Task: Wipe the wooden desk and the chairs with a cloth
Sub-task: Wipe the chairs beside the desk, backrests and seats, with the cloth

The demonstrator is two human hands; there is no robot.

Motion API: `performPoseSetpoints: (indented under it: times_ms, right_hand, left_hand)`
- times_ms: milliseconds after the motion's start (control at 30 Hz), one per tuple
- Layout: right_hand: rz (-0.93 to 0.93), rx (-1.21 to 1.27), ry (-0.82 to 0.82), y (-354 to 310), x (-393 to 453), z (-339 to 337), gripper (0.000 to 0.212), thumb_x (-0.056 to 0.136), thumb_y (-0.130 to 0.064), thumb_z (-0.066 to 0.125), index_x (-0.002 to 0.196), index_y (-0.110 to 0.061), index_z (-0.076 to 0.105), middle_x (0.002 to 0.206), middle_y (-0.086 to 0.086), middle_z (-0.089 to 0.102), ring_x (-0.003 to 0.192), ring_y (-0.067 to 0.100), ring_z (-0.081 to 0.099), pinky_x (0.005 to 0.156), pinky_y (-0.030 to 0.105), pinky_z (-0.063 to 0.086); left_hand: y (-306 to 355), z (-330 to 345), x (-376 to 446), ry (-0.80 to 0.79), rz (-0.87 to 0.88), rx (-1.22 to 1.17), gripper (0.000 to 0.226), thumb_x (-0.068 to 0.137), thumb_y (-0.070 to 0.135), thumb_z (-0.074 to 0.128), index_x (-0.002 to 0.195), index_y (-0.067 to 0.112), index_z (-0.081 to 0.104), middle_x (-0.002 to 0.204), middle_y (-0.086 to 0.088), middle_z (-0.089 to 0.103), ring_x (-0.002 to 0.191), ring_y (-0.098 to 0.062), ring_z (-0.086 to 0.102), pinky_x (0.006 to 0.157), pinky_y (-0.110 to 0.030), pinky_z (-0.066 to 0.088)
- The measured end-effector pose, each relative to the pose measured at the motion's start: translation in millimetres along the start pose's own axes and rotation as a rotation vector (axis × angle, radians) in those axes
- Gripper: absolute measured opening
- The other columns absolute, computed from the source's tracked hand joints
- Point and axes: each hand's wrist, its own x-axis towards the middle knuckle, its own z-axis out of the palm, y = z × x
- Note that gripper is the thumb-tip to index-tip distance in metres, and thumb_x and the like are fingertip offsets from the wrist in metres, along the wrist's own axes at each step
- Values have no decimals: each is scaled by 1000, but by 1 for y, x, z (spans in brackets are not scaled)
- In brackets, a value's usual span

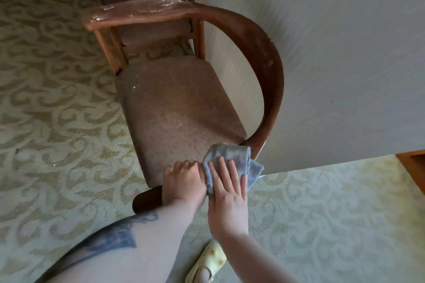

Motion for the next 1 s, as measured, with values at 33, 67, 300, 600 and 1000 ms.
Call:
performPoseSetpoints:
  times_ms: [33, 67, 300, 600, 1000]
  right_hand:
    - [-110, -34, -69, 11, 9, -7, 61, 92, -27, 37, 152, -30, 30, 160, -9, 21, 149, 14, 9, 119, 41, 4]
    - [-224, -83, -138, 26, 20, -16, 60, 93, -30, 36, 152, -32, 28, 160, -10, 20, 149, 13, 10, 119, 41, 5]
    - [110, 46, 76, 32, 30, -17, 60, 89, -25, 32, 148, -28, 38, 159, -8, 23, 149, 10, 4, 120, 42, 2]
    - [-108, -56, -25, 92, 59, -52, 59, 94, -16, 47, 149, -32, 35, 160, -12, 19, 149, 7, 1, 122, 40, 1]
    - [-72, -42, 27, 79, 77, -46, 49, 90, -18, 46, 138, -27, 52, 152, -6, 40, 148, 12, 15, 121, 42, 2]
  left_hand:
    - [1, 0, -1, 2, -14, 33, 30, 93, 28, 30, 99, 26, 59, 107, 4, 64, 107, -18, 54, 93, -37, 36]
    - [2, 2, -3, 7, -18, 52, 30, 93, 28, 29, 98, 26, 59, 107, 4, 64, 107, -18, 54, 92, -36, 37]
    - [7, 0, -2, 11, 6, 48, 36, 98, 32, 23, 100, 25, 59, 107, 4, 64, 106, -18, 54, 90, -36, 39]
    - [8, 0, -5, 37, -28, -12, 39, 99, 32, 24, 94, 22, 61, 102, 2, 64, 100, -19, 56, 82, -33, 44]
    - [8, -1, -7, 67, -23, 8, 39, 100, 33, 24, 93, 21, 60, 96, 3, 65, 88, -18, 60, 69, -30, 43]
